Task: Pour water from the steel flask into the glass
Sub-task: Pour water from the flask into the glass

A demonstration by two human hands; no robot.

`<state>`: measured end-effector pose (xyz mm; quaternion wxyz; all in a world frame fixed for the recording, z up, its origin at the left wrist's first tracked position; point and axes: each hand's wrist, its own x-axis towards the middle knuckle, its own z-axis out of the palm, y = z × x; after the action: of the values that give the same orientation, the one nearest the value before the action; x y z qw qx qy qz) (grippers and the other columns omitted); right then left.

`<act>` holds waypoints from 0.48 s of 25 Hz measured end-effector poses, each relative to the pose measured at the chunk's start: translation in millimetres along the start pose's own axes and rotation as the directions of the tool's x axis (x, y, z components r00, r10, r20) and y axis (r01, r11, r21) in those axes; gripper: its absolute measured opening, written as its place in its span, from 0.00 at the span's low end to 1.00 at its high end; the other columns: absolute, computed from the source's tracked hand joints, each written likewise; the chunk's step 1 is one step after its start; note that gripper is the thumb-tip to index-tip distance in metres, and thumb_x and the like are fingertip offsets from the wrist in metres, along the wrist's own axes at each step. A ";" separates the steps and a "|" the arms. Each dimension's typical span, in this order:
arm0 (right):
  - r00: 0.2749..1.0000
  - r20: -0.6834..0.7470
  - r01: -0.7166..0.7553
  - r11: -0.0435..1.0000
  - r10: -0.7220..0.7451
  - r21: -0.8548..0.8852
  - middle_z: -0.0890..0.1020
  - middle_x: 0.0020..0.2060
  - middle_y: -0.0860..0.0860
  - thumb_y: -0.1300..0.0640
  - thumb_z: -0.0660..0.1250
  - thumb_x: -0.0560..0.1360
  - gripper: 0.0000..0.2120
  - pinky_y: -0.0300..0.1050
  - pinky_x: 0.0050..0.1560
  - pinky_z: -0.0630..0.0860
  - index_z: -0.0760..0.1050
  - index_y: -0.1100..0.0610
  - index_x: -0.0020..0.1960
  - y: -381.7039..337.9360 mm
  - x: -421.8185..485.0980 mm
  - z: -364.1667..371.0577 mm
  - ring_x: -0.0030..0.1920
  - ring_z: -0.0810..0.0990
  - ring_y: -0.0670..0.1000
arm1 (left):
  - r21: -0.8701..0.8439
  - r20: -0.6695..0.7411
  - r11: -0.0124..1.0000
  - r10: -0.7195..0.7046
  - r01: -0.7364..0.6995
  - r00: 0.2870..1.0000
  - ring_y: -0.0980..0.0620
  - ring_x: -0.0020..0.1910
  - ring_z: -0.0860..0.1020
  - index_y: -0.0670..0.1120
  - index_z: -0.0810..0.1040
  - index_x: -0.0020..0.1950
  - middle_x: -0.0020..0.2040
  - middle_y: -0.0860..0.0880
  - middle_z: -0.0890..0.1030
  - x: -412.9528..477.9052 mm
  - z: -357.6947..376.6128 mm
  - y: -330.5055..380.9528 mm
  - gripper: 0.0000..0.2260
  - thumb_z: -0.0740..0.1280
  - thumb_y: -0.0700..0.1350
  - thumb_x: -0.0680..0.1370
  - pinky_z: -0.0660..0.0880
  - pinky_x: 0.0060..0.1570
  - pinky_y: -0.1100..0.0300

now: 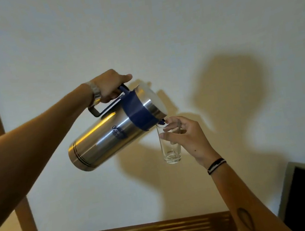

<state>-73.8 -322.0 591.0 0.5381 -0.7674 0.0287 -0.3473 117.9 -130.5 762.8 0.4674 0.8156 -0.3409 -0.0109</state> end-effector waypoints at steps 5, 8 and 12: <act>1.000 0.012 -0.004 0.998 0.003 0.070 0.90 0.52 0.50 0.51 0.85 0.66 0.24 0.53 0.54 0.89 0.87 0.49 0.61 -6.7 -0.7 -7.8 0.54 0.90 0.52 | 0.224 0.090 0.975 -0.007 -0.014 0.996 0.55 0.14 0.59 0.48 0.75 0.15 0.16 0.54 0.64 1.5 4.3 49.0 0.37 0.61 0.60 0.82 0.58 0.20 0.67; 0.999 0.034 -0.006 0.998 0.004 0.061 0.90 0.52 0.51 0.56 0.85 0.70 0.22 0.53 0.55 0.89 0.86 0.51 0.62 -5.4 -0.9 -10.9 0.55 0.89 0.51 | 0.372 0.131 0.927 0.000 -0.049 0.991 0.54 0.13 0.59 0.46 0.75 0.17 0.16 0.53 0.65 -1.1 10.2 70.8 0.37 0.59 0.61 0.83 0.60 0.21 0.68; 1.000 0.019 -0.009 0.999 0.009 0.051 0.89 0.55 0.53 0.56 0.85 0.70 0.22 0.53 0.56 0.88 0.85 0.52 0.63 -2.7 0.1 -14.3 0.55 0.90 0.54 | 0.503 0.134 0.858 0.041 -0.104 0.990 0.54 0.13 0.61 0.46 0.68 0.29 0.16 0.53 0.67 -1.1 18.1 84.0 0.27 0.59 0.60 0.84 0.63 0.20 0.65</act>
<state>-82.7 -332.4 596.0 0.5592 -0.7567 0.0183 -0.3382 65.1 -171.3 816.9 0.2146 0.8944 -0.3894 0.0487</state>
